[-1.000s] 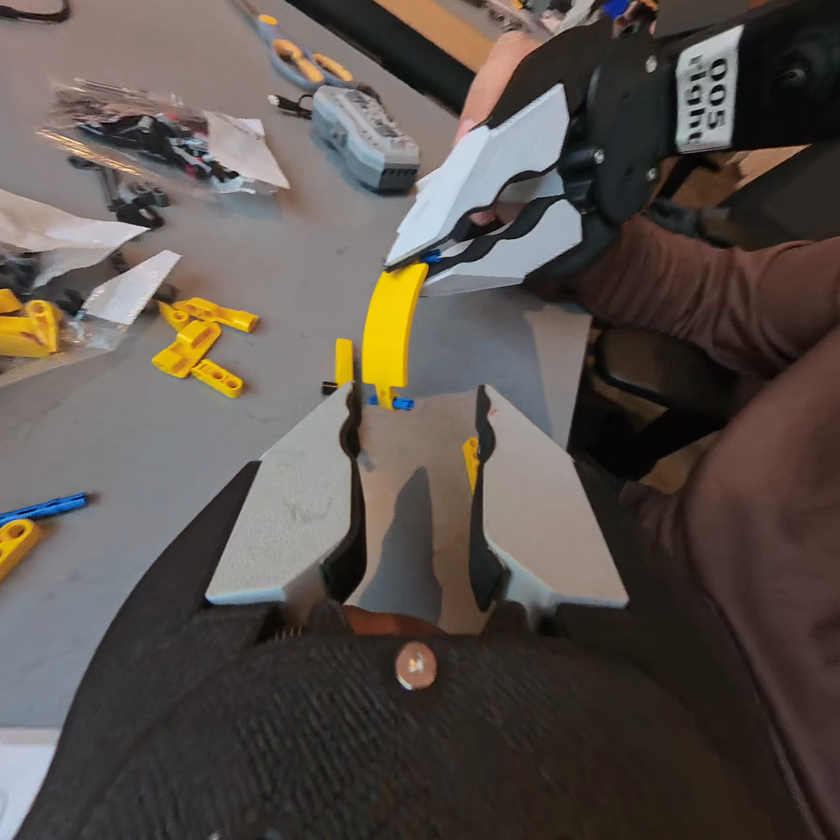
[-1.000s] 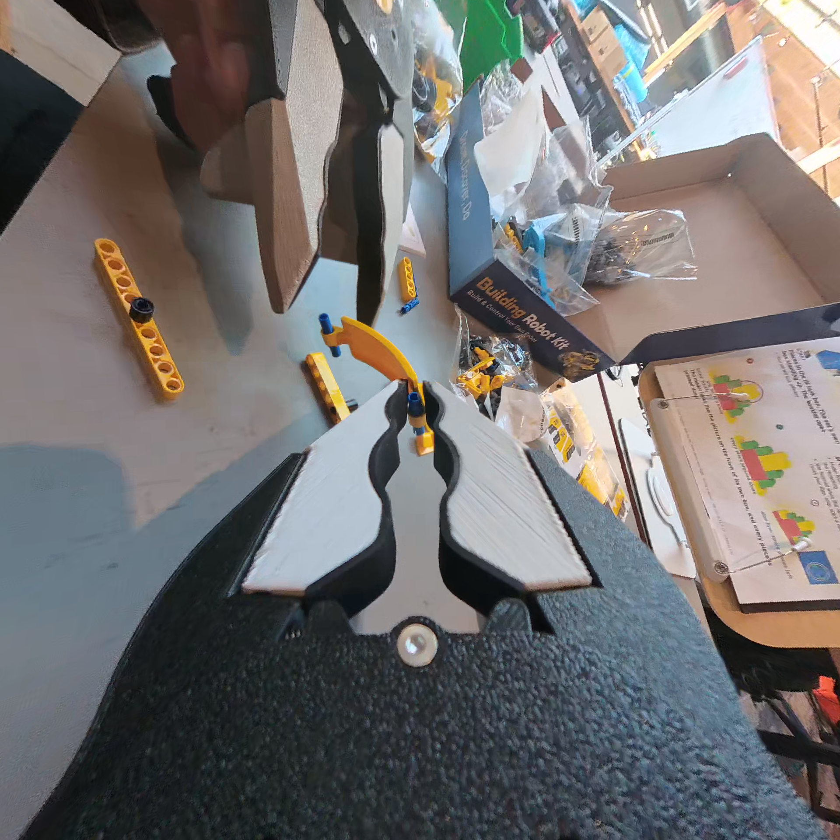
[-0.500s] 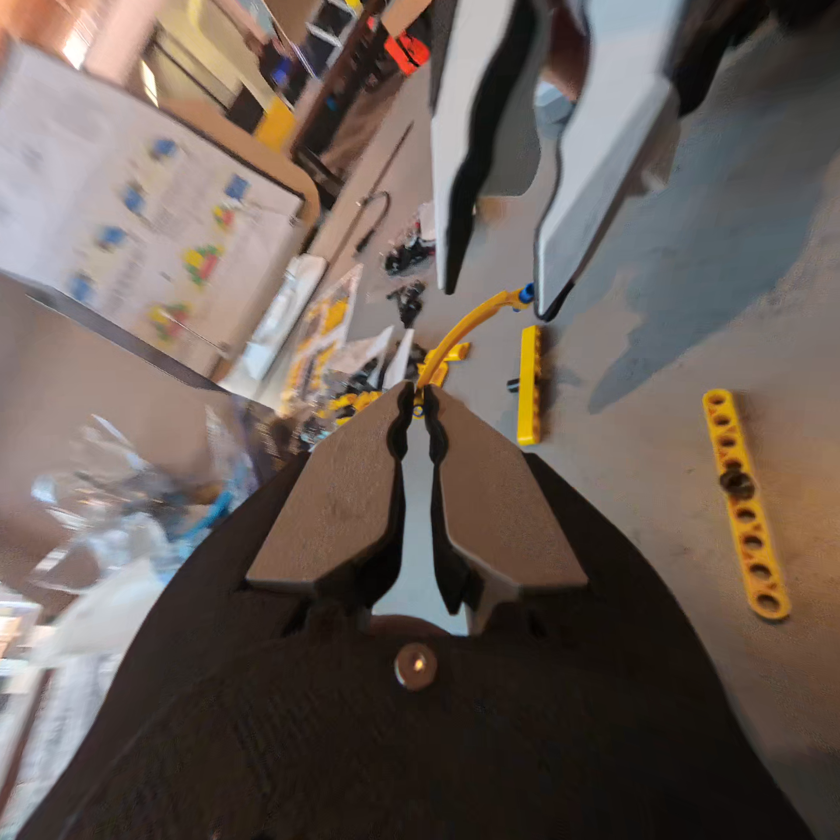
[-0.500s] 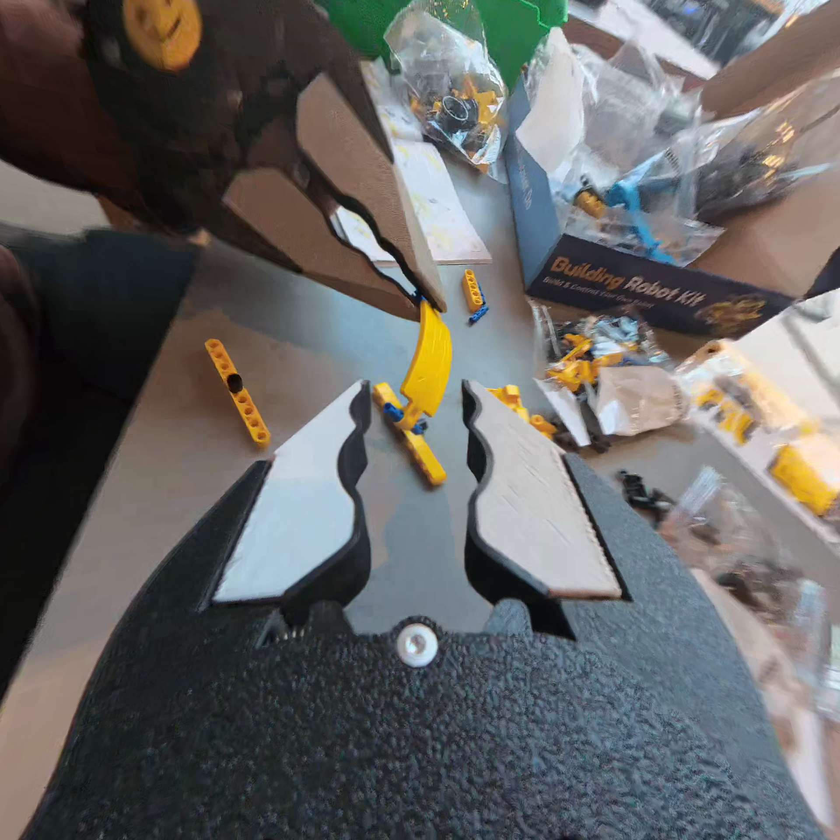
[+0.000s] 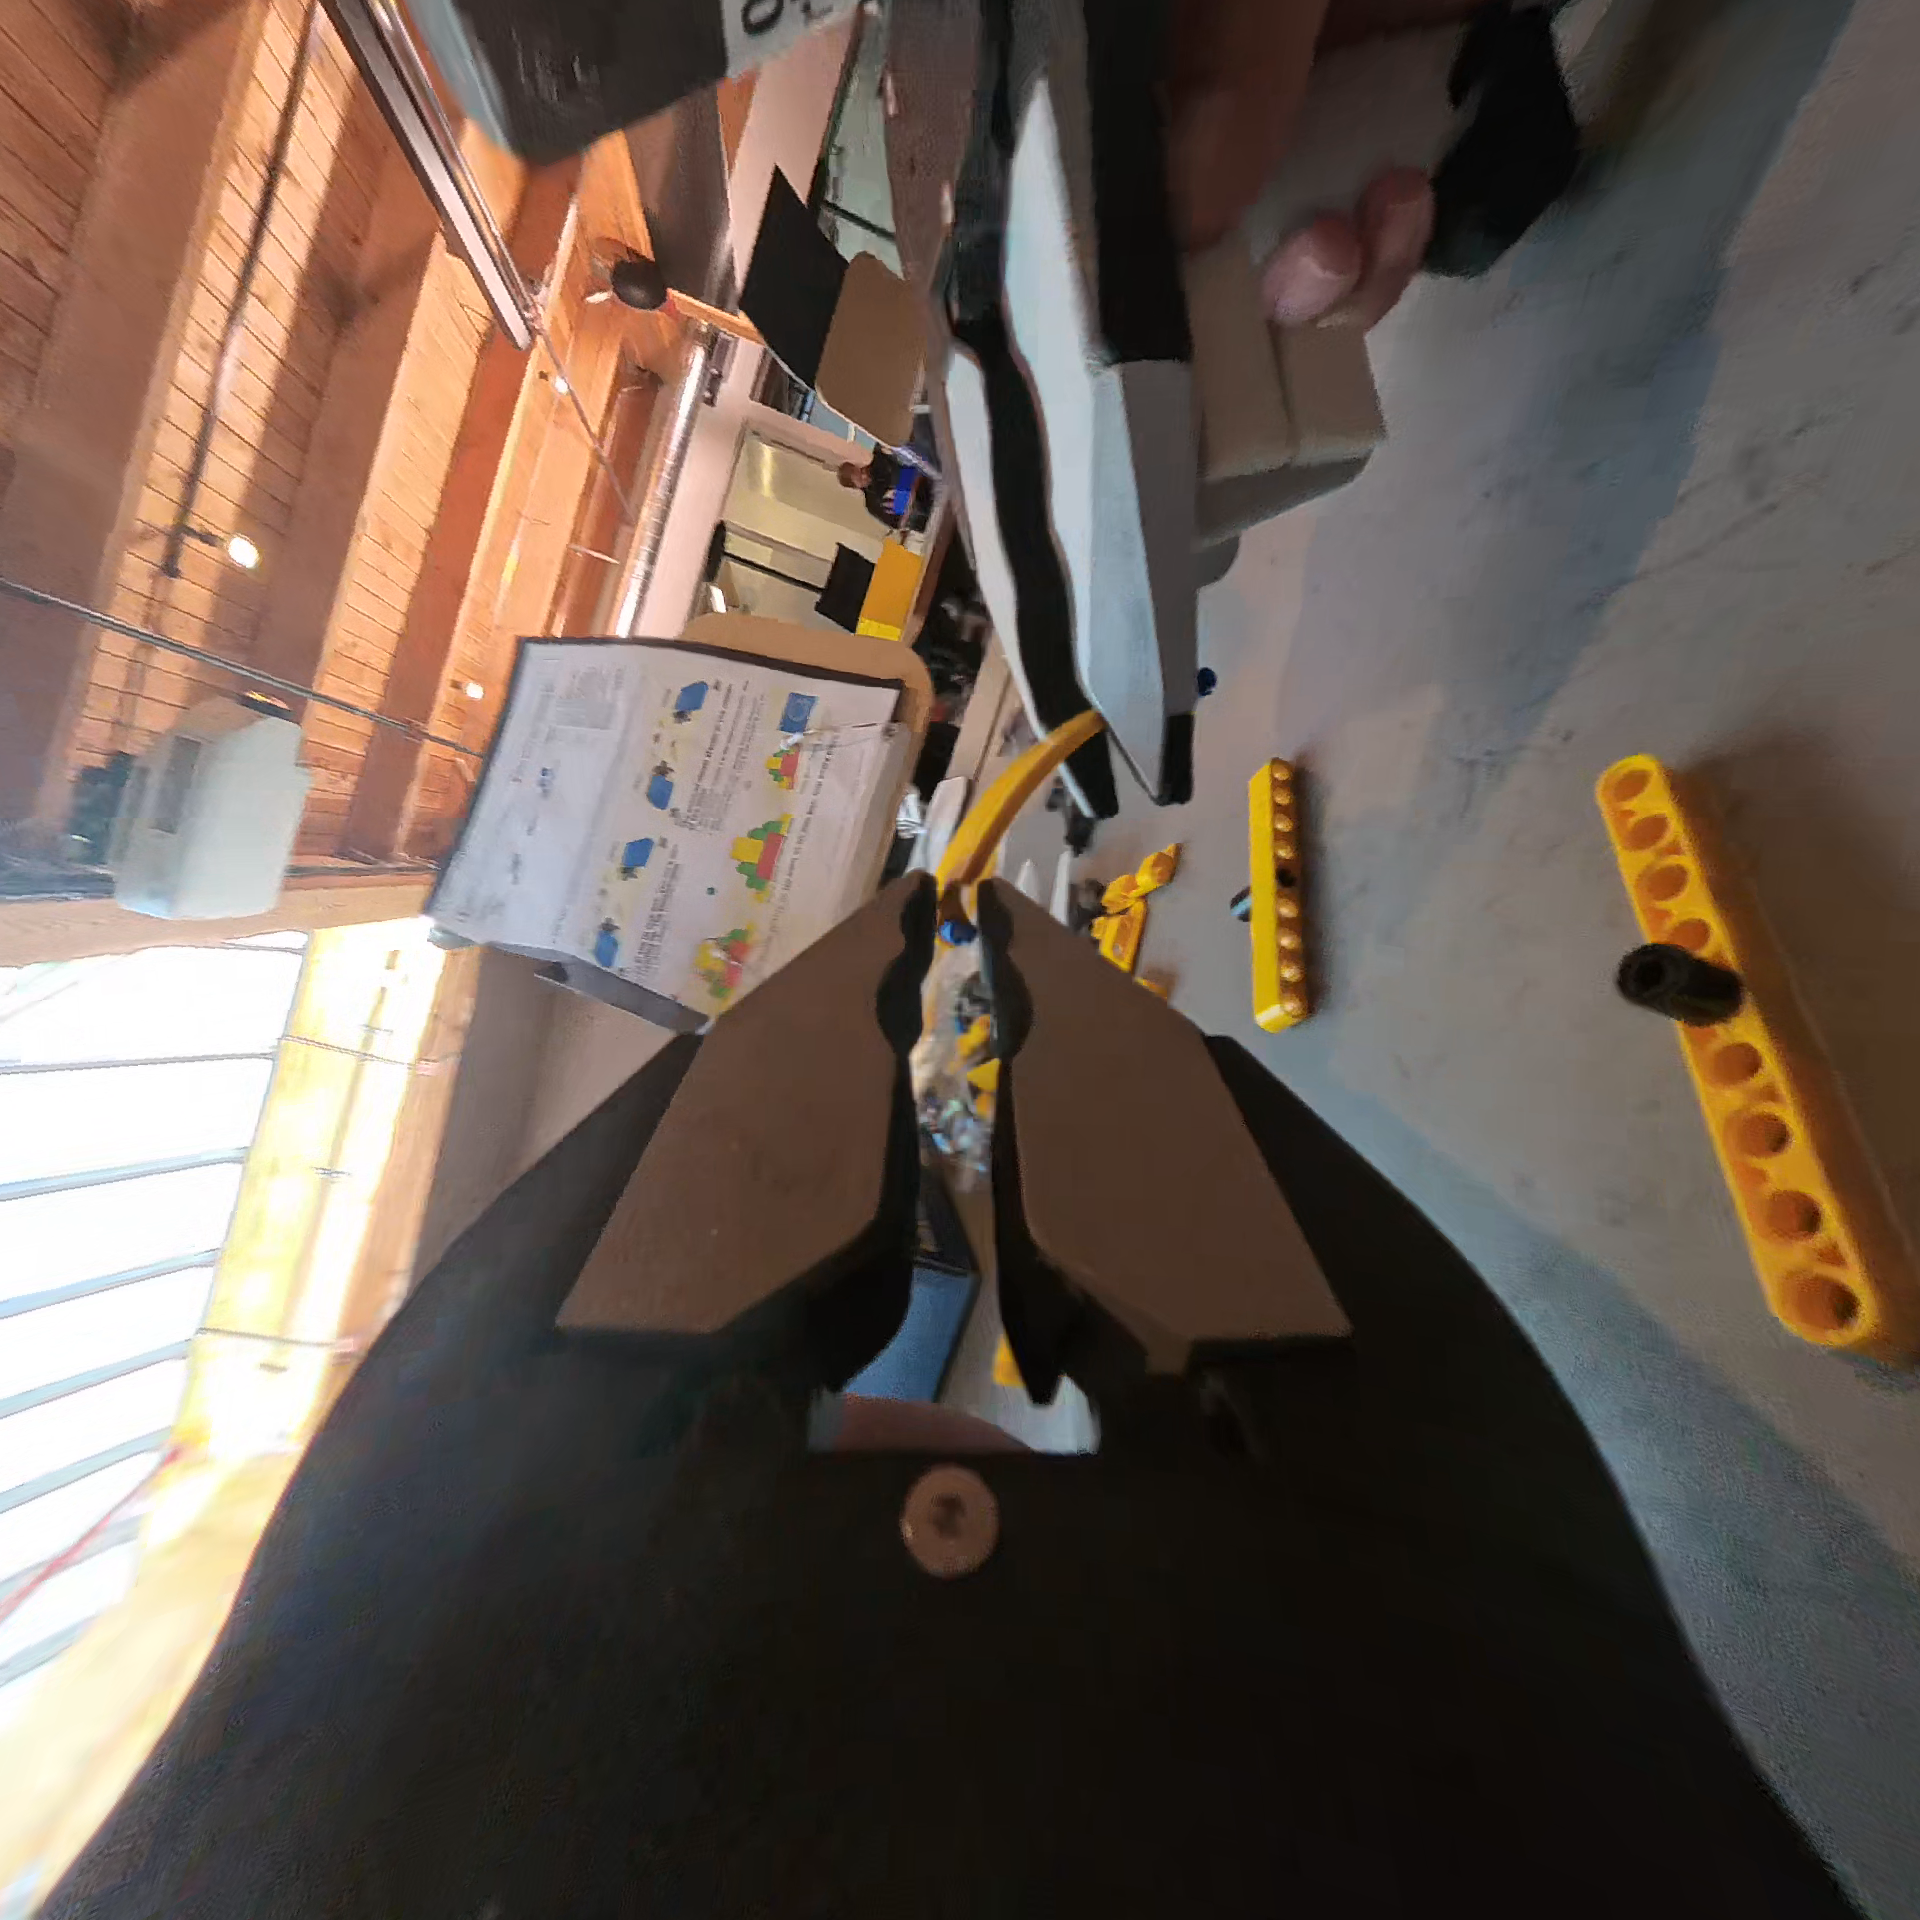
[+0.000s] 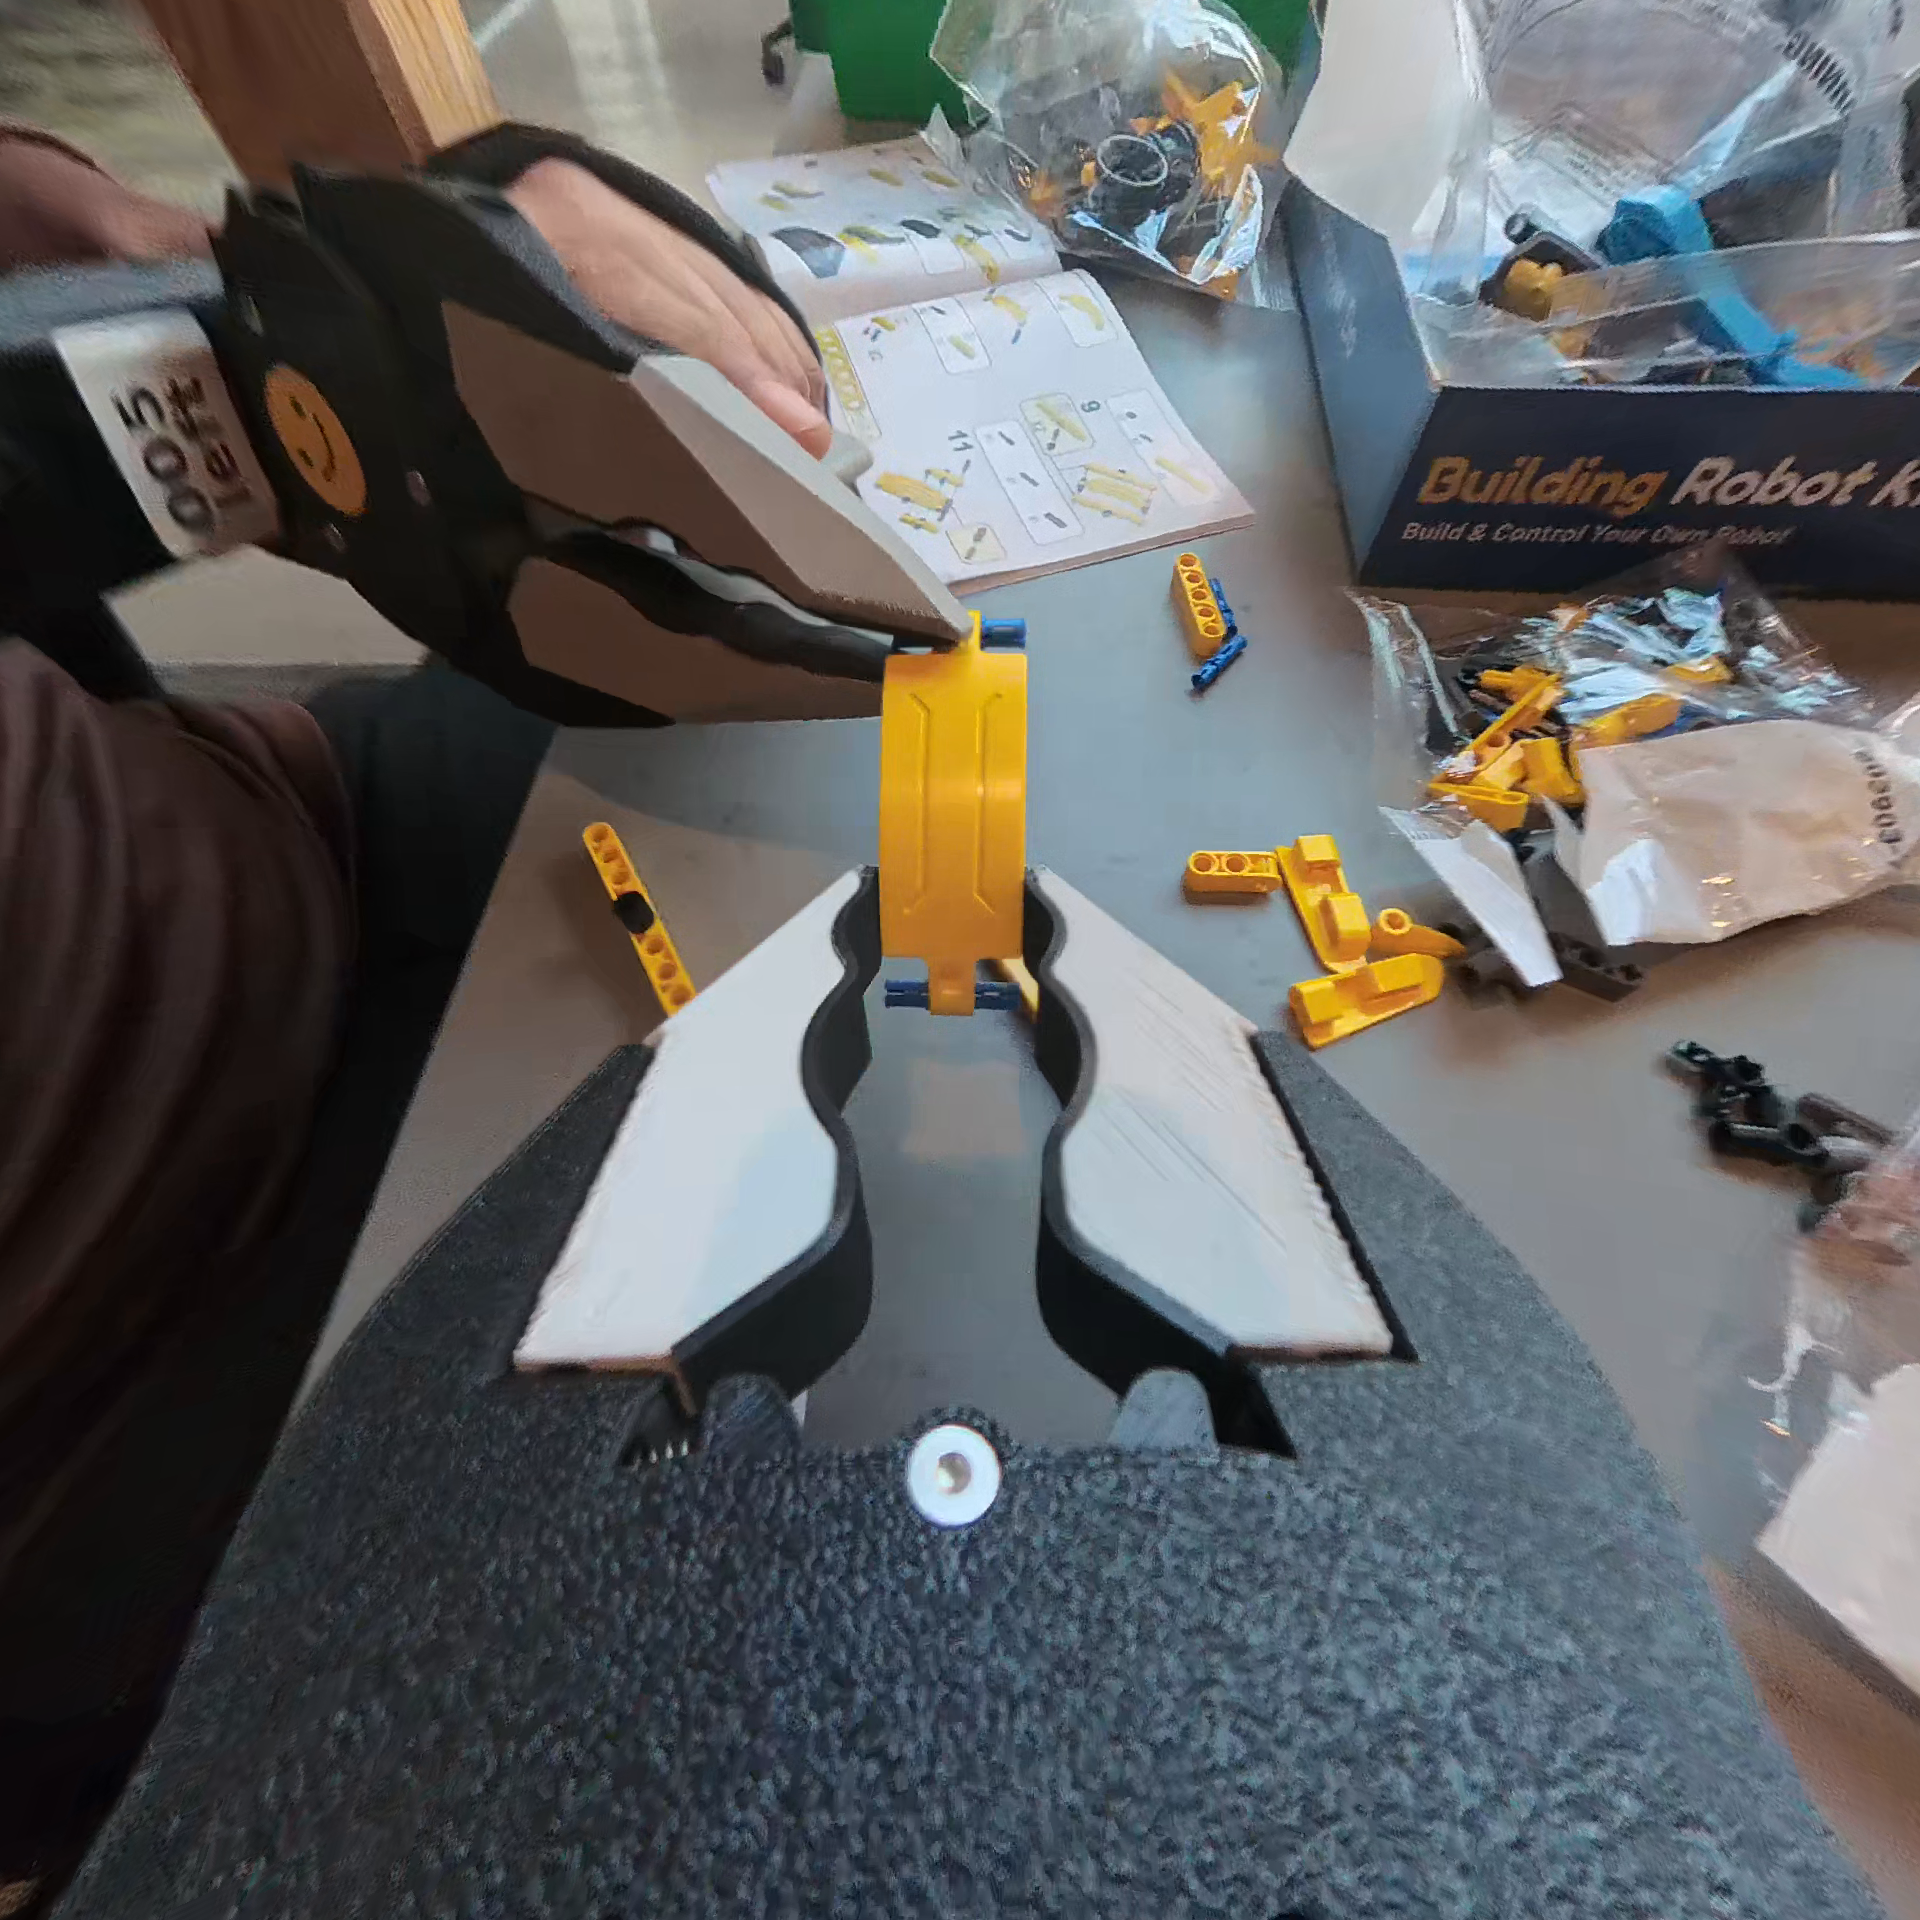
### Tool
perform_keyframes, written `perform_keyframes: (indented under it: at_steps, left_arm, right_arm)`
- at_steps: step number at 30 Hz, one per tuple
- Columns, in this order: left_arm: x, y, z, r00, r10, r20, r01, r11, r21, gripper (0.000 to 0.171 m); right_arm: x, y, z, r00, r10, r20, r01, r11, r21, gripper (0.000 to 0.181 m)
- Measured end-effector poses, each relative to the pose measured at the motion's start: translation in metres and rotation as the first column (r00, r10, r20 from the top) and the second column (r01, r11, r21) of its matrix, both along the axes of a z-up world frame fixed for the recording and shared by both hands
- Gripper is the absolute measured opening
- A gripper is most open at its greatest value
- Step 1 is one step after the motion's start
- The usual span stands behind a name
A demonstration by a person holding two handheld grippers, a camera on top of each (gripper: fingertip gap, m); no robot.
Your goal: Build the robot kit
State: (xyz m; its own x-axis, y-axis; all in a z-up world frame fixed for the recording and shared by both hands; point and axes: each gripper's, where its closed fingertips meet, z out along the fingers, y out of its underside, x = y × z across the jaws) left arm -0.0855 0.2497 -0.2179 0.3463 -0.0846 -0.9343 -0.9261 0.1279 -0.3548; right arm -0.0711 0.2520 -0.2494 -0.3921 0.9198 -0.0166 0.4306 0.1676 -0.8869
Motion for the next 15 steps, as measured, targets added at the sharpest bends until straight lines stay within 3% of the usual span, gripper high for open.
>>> perform_keyframes:
  at_steps: [3,5,7,9,10,11,15]
  left_arm:
    - [-0.001,-0.009,-0.004,0.952,-0.058,0.300,0.115,0.978,-0.176,0.017]
    - [-0.012,-0.008,-0.008,0.841,0.033,0.540,0.180,0.924,-0.337,0.034]
    - [-0.012,-0.011,-0.009,0.683,0.112,0.722,0.335,0.830,-0.446,0.041]
    - [-0.005,-0.018,-0.004,0.547,0.144,0.824,0.500,0.734,-0.460,0.028]
    - [0.001,-0.024,-0.002,0.498,0.150,0.854,0.576,0.679,-0.455,0.028]
    - [0.001,-0.023,-0.001,0.466,0.174,0.868,0.596,0.663,-0.453,0.029]
    - [0.001,-0.022,-0.015,0.456,0.249,0.854,0.611,0.611,-0.504,0.012]
  right_arm:
    - [0.001,0.014,0.001,0.996,-0.028,-0.081,0.051,0.952,0.303,0.026]
    - [0.002,0.011,0.010,0.987,0.016,-0.163,0.065,0.876,0.477,0.026]
    - [0.000,0.007,0.013,0.978,0.048,-0.204,0.090,0.784,0.614,0.026]
    - [-0.003,0.006,0.008,0.979,0.054,-0.197,0.101,0.708,0.699,0.026]
    - [-0.004,0.005,0.005,0.980,0.059,-0.192,0.099,0.685,0.721,0.026]
    - [-0.005,0.005,0.002,0.981,0.063,-0.183,0.094,0.670,0.736,0.026]
    - [-0.006,0.000,-0.001,0.980,0.080,-0.183,0.089,0.645,0.759,0.026]
